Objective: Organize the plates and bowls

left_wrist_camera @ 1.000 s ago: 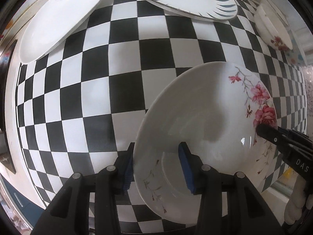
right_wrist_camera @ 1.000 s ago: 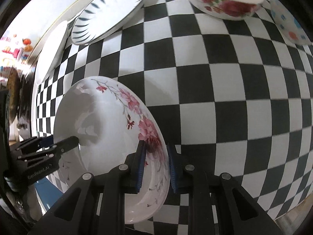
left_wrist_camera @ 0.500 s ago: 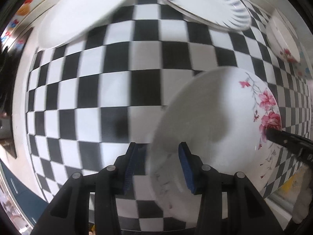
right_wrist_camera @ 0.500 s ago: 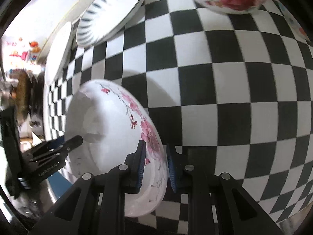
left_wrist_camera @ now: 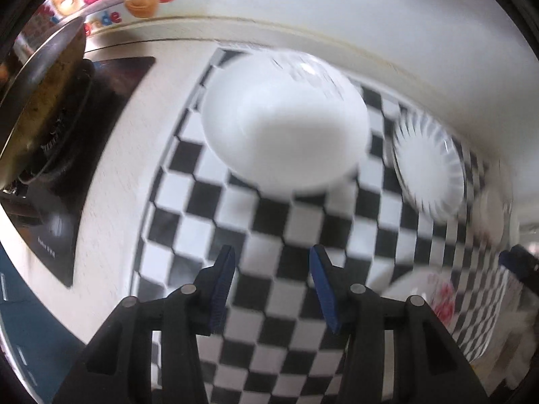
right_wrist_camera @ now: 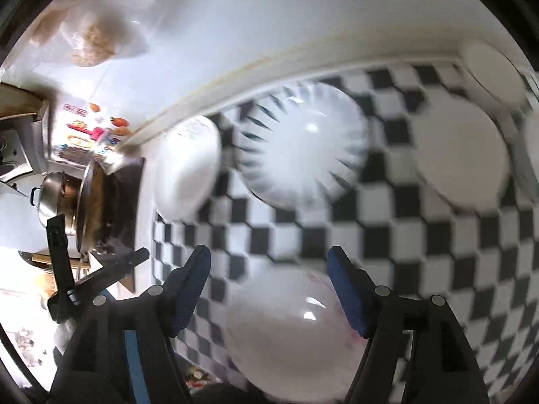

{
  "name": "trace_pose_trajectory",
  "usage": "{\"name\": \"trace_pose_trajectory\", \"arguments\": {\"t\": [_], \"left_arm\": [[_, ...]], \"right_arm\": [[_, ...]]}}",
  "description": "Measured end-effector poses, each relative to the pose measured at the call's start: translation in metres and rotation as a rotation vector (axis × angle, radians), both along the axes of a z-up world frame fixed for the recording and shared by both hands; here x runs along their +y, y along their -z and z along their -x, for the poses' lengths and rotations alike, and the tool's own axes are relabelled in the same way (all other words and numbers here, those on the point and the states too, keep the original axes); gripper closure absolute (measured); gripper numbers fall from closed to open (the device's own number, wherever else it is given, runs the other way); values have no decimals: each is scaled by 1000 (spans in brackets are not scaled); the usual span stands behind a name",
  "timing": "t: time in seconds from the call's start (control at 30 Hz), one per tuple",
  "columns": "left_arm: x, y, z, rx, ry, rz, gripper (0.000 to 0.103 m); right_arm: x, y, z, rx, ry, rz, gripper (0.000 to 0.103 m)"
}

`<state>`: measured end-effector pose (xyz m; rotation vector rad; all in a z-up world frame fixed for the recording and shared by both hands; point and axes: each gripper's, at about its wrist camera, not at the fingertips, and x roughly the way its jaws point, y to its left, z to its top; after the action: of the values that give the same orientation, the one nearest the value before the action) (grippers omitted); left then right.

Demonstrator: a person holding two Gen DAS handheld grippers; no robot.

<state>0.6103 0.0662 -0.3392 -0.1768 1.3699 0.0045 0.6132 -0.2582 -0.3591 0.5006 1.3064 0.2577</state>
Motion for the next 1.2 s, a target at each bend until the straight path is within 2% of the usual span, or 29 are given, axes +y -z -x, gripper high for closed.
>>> {"name": "trace_pose_trajectory", "arguments": {"t": [0.17,0.3,0.47,0.6,0.7,0.77,0.83,0.9,1.0,1.2], "left_arm": [[43,10,-49,7,-72,46,59],[70,41,-88,60,-108,87,60],[84,79,-122,120,-101,103,60],[84,94,-140,134,-79,114,61],[80,99,-147,139,-61,123,61],[78,102,-152,142,-56,131,61],[76,103,-154,144,-51,146,61],[75,103,-157,143,-49,136,64],[72,103,-159,132,-43,118,66],[75,107,-163,123,-52,139,71]], "right_arm": [[69,9,-63,-2,-94,50,29],[119,34,-117,41,-194,89,29],[153,67,-170,57,-267,166,30],[172,91,-204,89,-304,181,34],[177,108,-220,132,-314,180,45],[179,118,-227,164,-317,164,55],[181,126,-232,188,-320,149,60],[181,134,-236,210,-319,147,64],[181,140,-235,215,-318,176,78],[173,142,-230,189,-306,141,83]]}}
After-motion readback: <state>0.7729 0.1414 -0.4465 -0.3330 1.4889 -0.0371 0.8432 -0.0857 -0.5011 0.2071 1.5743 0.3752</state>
